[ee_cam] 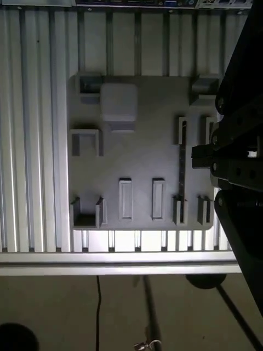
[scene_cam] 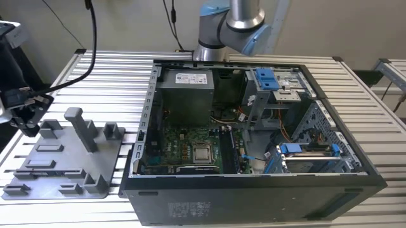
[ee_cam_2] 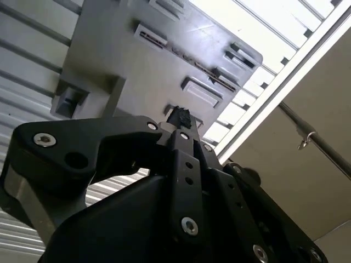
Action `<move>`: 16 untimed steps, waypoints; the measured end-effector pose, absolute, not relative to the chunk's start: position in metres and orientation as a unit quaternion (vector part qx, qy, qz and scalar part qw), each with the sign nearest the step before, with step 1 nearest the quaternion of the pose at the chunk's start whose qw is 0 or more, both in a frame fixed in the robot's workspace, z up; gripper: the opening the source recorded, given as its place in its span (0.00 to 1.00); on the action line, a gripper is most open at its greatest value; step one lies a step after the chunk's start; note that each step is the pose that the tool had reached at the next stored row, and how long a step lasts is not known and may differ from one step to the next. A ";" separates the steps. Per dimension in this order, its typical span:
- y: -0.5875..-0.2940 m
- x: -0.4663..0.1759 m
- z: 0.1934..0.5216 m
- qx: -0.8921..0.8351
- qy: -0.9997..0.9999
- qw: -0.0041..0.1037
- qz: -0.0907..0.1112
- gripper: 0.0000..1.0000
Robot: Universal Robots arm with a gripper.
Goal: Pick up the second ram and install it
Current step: 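Reach for the second ram, then pick up the second ram and move it above second insertion slot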
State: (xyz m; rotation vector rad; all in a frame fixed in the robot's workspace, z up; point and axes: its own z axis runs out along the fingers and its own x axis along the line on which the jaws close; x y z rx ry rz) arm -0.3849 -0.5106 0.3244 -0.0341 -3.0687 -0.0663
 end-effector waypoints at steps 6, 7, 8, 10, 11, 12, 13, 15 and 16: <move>-0.518 -0.385 0.321 -0.009 -0.999 0.036 -0.022 0.11; -0.518 -0.385 0.320 -0.009 -0.999 0.036 -0.022 0.11; -0.518 -0.385 0.320 -0.009 -0.999 0.036 -0.022 0.11; -0.518 -0.385 0.320 -0.009 -0.999 0.036 -0.022 0.11; -0.518 -0.385 0.320 -0.009 -0.999 0.036 -0.022 0.11; -0.518 -0.385 0.320 -0.009 -0.999 0.036 -0.022 0.11; -0.518 -0.385 0.320 -0.009 -0.999 0.036 -0.022 0.11; -0.518 -0.385 0.320 -0.009 -0.999 0.036 -0.022 0.11; -0.518 -0.385 0.320 -0.009 -0.999 0.036 -0.022 0.11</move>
